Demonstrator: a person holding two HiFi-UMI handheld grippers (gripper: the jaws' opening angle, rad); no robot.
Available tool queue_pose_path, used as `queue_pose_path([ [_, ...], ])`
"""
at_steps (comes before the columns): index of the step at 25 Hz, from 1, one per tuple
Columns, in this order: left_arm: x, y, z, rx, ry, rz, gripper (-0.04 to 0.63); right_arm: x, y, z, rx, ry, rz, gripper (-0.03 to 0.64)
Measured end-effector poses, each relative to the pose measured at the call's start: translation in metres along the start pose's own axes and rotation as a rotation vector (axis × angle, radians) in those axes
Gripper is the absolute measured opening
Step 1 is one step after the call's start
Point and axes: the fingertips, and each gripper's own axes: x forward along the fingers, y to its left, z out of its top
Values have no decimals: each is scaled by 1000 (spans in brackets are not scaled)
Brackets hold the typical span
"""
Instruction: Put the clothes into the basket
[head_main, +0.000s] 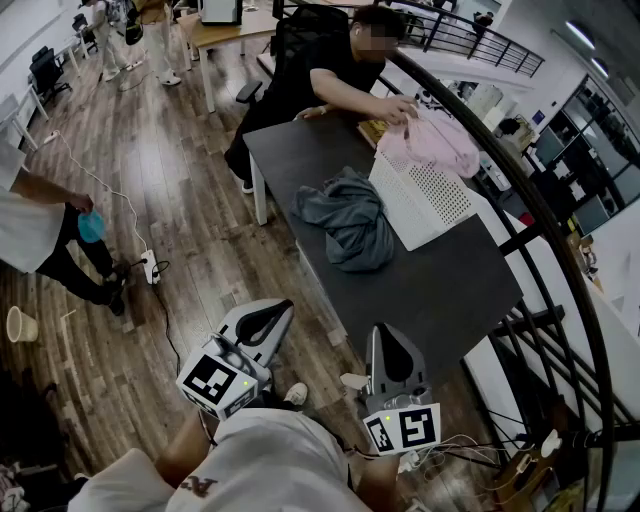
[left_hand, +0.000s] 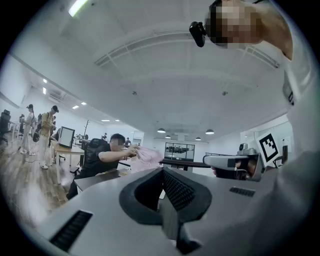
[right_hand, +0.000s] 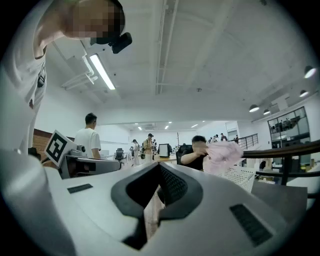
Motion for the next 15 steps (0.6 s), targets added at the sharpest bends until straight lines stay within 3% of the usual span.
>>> queue_pose_path([
  [10, 7, -9, 2, 11, -5, 45, -8, -5, -16, 5, 13, -23, 24, 20],
  [15, 6, -7, -1, 9, 1, 71, -8, 0, -10, 6, -32, -41, 54, 20],
])
